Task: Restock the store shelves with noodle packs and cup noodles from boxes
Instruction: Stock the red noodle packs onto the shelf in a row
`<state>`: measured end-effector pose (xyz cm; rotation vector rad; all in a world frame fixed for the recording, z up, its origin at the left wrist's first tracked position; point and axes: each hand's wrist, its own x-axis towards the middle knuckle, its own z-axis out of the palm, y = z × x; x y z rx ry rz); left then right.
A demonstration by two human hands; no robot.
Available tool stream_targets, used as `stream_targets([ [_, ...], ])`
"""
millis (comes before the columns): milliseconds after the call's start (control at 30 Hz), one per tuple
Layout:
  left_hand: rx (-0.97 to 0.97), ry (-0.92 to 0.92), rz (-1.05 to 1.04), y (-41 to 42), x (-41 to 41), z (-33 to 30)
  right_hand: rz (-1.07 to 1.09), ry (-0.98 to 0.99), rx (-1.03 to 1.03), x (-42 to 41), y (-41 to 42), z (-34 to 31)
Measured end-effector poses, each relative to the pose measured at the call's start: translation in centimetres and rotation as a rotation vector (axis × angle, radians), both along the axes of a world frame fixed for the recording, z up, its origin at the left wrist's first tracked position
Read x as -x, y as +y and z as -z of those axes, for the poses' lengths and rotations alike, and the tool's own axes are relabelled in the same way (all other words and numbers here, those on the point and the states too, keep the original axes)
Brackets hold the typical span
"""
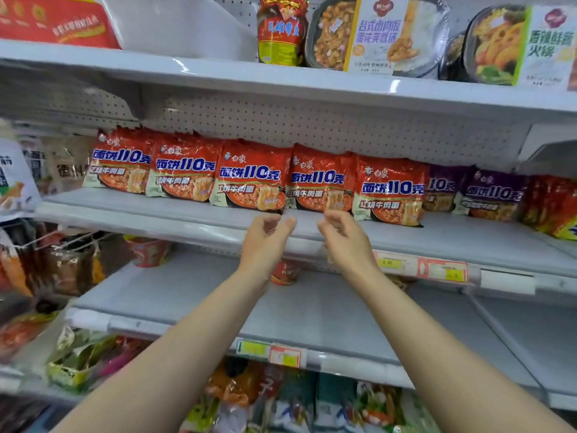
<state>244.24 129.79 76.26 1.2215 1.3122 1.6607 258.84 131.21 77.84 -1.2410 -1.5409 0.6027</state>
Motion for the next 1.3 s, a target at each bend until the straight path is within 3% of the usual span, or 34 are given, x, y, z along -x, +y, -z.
stream_targets([
  [333, 0.171, 0.004, -0.03, -5.8, -6.7, 8.6, -0.006, 0.055, 0.112, -6.8, -5.7, 9.6],
  [800, 0.607, 0.016, 0.088, -10.8, -13.0, 26.8, 0.131, -0.035, 0.572, -13.5, -12.3, 26.4],
  [967, 0.821, -0.007, 0.138, -12.5, -13.9, 36.4, 0.237, -0.064, 0.859, -15.7, -14.9, 34.3],
  [1300, 1.035, 0.056, 0.276, -15.0, -14.8, 52.6, 0.386, -0.084, 1.213, -17.7, -18.1, 50.8],
])
